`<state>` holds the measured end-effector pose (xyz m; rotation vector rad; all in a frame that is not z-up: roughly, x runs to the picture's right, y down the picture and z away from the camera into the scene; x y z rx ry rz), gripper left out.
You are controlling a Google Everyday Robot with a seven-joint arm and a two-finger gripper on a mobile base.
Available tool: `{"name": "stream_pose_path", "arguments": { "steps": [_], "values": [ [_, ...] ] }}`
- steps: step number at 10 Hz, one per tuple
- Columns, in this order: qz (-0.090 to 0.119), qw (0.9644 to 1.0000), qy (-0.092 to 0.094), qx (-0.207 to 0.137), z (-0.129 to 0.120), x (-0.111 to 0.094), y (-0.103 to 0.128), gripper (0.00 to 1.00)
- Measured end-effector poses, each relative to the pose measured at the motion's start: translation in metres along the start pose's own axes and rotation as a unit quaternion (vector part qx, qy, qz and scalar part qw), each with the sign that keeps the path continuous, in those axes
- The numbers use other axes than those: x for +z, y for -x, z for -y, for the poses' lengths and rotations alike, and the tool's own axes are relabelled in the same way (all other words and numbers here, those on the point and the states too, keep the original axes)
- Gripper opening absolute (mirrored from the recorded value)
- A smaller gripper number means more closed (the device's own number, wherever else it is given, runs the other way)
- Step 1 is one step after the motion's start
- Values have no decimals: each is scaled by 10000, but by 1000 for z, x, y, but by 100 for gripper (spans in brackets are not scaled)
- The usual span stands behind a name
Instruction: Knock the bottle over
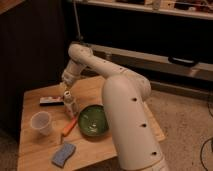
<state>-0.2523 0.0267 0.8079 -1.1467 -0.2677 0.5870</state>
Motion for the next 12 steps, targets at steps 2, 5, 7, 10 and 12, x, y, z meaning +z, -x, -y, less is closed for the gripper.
{"name": "stream_pose_path", "arguments": {
  "steps": [2, 5, 7, 10, 12],
  "values": [
    [-69, 9999, 50, -66, -17, 2, -14, 0],
    [-33, 9997, 152, 166, -29, -14, -70, 0],
    [111, 9987, 214, 440, -34, -28, -118, 0],
    [486, 9947, 188, 884, -38, -50, -185, 18],
    [594, 9930, 182, 1002, -41, -53, -201, 19]
  ]
}}
